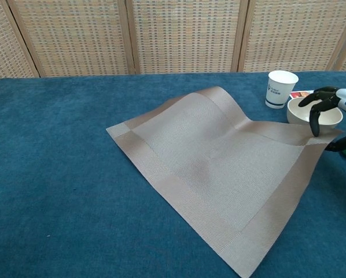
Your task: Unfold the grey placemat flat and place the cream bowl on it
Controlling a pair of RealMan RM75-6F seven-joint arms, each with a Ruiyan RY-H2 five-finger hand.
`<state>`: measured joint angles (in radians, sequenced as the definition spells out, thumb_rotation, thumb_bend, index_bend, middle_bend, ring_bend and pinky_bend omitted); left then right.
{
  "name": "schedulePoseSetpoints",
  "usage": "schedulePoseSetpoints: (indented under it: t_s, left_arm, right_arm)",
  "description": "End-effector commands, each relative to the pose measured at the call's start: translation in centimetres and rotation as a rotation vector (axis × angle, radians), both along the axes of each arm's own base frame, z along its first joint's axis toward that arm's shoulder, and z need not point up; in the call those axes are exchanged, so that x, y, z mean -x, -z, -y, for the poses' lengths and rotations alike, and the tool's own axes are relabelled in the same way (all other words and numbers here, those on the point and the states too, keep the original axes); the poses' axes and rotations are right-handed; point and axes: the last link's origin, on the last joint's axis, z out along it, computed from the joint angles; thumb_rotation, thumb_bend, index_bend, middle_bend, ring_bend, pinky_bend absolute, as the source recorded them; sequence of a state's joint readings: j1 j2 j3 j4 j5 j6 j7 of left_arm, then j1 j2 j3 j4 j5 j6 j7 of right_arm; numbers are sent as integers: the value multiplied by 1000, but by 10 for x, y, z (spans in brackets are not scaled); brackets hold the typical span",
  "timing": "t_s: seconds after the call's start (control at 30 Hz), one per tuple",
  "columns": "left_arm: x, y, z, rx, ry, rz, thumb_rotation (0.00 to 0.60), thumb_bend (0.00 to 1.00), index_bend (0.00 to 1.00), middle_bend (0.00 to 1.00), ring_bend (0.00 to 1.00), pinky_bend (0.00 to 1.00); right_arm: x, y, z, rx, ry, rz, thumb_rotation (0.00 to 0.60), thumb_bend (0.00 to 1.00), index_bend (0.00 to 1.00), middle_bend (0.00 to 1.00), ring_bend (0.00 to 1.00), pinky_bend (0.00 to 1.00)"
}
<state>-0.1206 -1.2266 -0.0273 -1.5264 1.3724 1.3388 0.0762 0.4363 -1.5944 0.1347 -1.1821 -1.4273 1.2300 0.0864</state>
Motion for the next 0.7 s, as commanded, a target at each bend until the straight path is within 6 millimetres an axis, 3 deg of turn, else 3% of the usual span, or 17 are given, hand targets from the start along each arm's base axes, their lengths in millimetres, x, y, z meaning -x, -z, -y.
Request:
schedulePoseSetpoints:
  t_s: [0.03,0.57,0.67,0.7]
  left_arm:
    - [0,0,0,2,1,0,600,93,0,0,0,0]
    - [0,1,-1,1,0,-5,600,93,0,0,0,0]
    - [0,1,-1,2,0,-6,600,93,0,0,0,0]
    - [0,1,-1,1,0,-6,600,93,0,0,0,0]
  right_arm:
    - [7,-13,6,32,14,-25,600,608,721,280,101,57]
    - [6,-48,28,90,18,-109,600,580,716,272,99,43]
    - [11,-51,26,87,21,-165,600,501,607,177,44,11]
    - [12,-53,26,91,22,-184,600,447,521,113,17,2]
